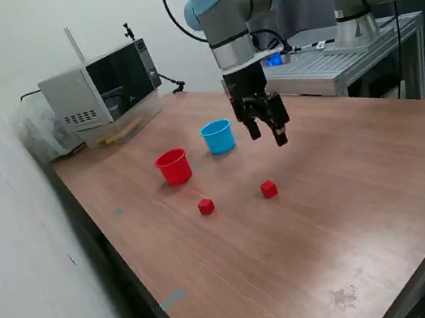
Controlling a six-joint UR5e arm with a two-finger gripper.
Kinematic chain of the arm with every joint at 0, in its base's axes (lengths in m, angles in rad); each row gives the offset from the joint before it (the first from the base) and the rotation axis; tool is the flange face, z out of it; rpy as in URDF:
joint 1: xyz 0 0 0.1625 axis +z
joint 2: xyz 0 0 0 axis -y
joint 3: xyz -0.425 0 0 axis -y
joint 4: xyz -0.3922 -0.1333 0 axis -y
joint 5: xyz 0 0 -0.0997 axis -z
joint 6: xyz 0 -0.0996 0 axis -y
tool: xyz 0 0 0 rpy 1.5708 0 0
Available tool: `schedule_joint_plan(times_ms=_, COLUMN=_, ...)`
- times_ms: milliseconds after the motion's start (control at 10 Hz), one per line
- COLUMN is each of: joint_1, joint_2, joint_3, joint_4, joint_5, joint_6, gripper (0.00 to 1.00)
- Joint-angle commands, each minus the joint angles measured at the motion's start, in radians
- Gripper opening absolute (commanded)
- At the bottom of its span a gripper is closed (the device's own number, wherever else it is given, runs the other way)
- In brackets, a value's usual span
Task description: Place red objects in the red bin, and blue objects in the blue bin.
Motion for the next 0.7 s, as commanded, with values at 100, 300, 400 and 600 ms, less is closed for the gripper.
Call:
schedule_joint_plan(times_ms=100, joint_1=0.012, joint_2=0.122, joint_3=-0.073, joint_4=-0.029, joint_5=0.002, joint_6=0.002, gripper=1.00)
schedule_joint_plan(times_ms=300, joint_1=0.012, joint_2=0.159, joint_3=-0.081, joint_4=-0.044, joint_5=-0.004, joint_6=0.002, gripper=1.00)
schedule_joint_plan(times_ms=400, joint_1=0.011, joint_2=0.166, joint_3=-0.083, joint_4=-0.049, joint_5=-0.013, joint_6=0.002, gripper=1.00)
schedule_joint_plan(times_ms=600, joint_1=0.003, joint_2=0.166, joint_3=-0.083, joint_4=-0.049, joint_5=-0.027, joint_6=0.002, gripper=1.00)
